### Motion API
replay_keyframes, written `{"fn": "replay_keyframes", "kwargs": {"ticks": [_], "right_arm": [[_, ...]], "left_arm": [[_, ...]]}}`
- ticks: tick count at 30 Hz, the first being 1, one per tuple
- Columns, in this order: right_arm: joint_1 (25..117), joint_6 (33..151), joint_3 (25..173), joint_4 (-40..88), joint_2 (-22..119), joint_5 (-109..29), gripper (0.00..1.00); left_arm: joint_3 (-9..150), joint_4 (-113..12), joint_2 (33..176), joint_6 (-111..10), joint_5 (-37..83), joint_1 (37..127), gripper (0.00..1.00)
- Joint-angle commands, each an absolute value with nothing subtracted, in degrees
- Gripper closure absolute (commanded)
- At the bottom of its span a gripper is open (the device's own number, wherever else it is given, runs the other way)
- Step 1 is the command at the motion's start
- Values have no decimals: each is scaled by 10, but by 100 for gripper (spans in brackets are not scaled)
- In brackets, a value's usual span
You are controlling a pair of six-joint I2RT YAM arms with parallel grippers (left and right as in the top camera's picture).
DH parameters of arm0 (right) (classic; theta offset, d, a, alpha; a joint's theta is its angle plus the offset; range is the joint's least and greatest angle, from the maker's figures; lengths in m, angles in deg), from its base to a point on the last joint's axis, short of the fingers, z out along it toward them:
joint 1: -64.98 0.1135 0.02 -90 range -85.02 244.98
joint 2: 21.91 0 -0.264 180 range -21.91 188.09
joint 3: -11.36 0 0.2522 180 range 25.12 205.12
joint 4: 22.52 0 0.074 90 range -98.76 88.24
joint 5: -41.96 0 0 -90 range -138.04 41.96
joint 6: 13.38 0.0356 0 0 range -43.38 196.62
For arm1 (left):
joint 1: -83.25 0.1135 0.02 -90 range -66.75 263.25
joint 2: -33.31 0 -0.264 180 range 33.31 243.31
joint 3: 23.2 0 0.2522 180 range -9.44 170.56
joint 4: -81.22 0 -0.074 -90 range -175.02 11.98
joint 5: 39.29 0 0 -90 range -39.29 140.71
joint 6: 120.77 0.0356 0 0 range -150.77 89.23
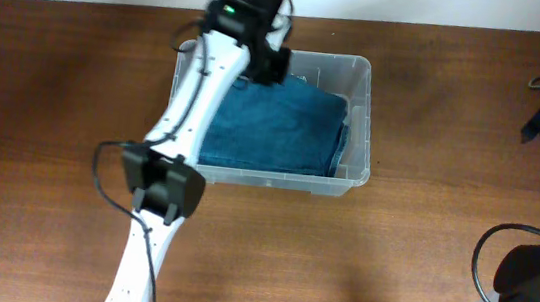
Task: Pack container
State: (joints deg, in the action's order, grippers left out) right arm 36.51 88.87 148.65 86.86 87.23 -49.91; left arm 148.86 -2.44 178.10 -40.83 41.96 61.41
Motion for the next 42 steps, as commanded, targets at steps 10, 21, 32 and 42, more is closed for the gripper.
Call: {"fn": "replay_keyframes", "kwargs": {"ticks": [10, 21, 32, 42], "right_arm": [[364, 895, 1486, 868, 872, -498, 2], [364, 895, 1486, 868, 872, -498, 2], [364, 895, 1486, 868, 872, -498, 2], [364, 895, 1486, 868, 872, -498, 2]], "left_arm": [[1467, -32, 1783, -406, 458, 615, 99], [1463, -33, 1870, -406, 441, 576, 99], [1517, 16, 1727, -401, 442, 623, 80], [1507, 117, 1556, -390, 368, 703, 13]]}}
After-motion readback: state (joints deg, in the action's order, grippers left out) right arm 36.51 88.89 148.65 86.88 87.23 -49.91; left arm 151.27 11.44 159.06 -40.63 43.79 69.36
